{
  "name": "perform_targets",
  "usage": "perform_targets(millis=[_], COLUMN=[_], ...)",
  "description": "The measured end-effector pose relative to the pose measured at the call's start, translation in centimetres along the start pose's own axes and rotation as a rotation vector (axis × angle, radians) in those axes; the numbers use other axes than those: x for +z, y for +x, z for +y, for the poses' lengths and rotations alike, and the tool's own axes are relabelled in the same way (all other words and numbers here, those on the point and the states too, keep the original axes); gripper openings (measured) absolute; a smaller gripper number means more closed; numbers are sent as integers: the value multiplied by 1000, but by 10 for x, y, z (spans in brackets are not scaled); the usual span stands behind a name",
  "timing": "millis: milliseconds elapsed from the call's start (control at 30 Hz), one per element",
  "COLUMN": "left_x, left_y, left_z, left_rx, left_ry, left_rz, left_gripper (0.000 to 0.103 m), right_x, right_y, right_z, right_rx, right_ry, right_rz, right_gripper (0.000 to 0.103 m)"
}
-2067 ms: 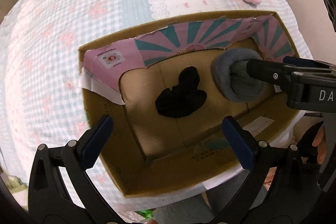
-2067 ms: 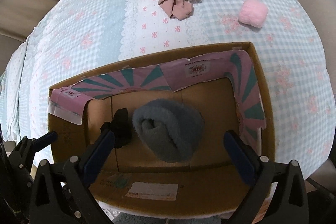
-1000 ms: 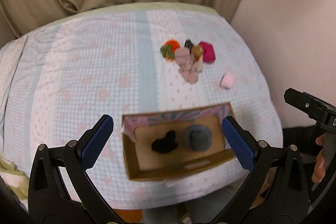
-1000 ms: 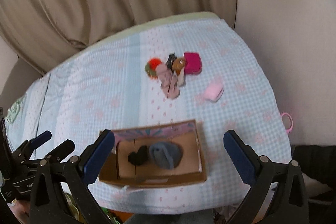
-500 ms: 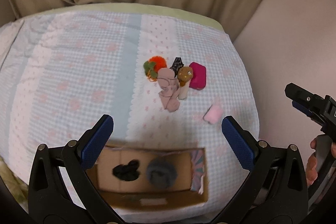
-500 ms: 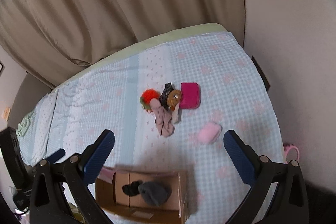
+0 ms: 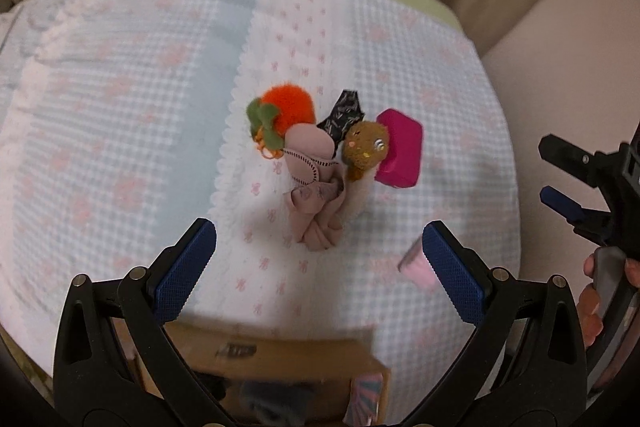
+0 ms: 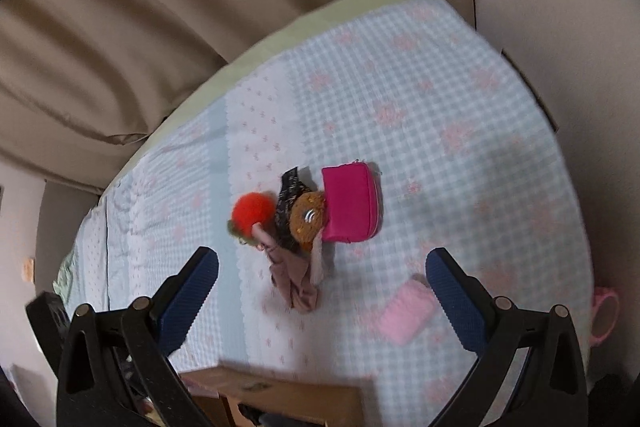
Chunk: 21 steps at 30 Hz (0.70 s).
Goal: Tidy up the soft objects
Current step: 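Grasp the pink glove with the left tool while the right grasps the pink purse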
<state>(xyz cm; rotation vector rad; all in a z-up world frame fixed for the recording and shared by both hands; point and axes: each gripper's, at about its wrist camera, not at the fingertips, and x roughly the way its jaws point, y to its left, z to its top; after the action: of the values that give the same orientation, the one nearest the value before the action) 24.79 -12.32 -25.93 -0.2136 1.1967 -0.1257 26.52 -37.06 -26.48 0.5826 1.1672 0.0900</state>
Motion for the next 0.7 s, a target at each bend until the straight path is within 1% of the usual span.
perform_targets(millis=[233, 433, 500, 600, 633, 667, 700], left_x=[22, 32, 33, 32, 32, 31, 31], left_y=[91, 155, 169, 190, 195, 200, 204], left_z=[11, 17, 19, 21, 22, 21, 21], left_rx=[-15, -20, -27, -30, -31, -29, -28], left_ry=[-16, -9, -12, -9, -6, -3, -1], left_rz=[96, 156, 171, 195, 201, 206, 210], left_gripper=[102, 99, 97, 91, 87, 83, 82], right_x=[27, 41, 44, 47, 48, 49, 49], right_y=[84, 149, 166, 182, 188, 191, 193], right_z=[-25, -34, -34, -36, -36, -36, -35], right_rx=[-7, -31, -37, -46, -50, -53, -54], right_ry=[84, 94, 89, 86, 87, 86, 84], right_rz=[80, 140, 149, 156, 158, 157, 156], right_gripper=[103, 103, 103, 103, 103, 100, 96])
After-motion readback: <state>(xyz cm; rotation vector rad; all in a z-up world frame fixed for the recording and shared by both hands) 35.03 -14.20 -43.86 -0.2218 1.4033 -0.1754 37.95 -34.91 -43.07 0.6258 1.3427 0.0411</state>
